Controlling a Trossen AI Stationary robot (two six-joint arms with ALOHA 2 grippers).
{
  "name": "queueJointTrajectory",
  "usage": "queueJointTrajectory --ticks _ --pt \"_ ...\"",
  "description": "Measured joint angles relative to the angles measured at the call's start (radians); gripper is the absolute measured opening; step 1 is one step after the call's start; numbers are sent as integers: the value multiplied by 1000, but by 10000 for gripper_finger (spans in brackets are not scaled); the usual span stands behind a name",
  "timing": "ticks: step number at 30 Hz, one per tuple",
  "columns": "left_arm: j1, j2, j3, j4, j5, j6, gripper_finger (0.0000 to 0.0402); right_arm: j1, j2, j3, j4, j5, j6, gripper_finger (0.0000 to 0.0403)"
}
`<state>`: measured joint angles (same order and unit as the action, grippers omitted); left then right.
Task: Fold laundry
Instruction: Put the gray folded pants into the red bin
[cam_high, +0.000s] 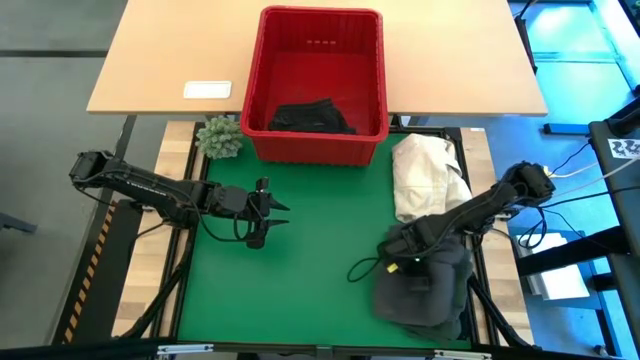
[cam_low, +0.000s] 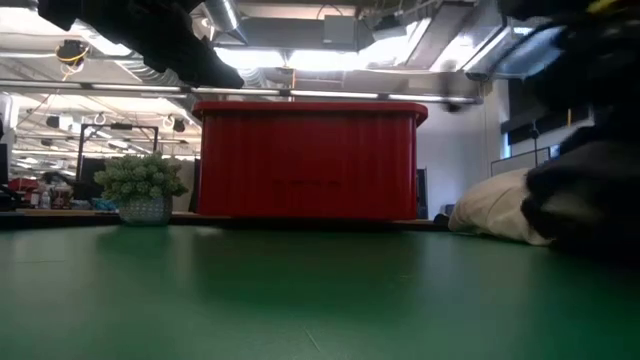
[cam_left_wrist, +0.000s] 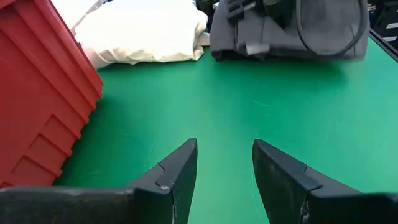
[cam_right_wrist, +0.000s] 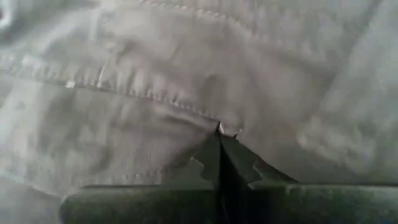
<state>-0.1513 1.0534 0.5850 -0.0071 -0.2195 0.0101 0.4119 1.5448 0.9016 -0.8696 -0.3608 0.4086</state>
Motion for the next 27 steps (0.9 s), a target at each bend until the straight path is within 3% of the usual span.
queueJointTrajectory --ticks 4,17,27 --pt "0 0 0 0 0 0 149 -30 5 0 67 33 -24 0" --pt "0 0 0 0 0 0 149 -34 3 13 -189 4 10 0" --pt "0 0 0 0 0 0 149 -33 4 191 -425 41 15 0"
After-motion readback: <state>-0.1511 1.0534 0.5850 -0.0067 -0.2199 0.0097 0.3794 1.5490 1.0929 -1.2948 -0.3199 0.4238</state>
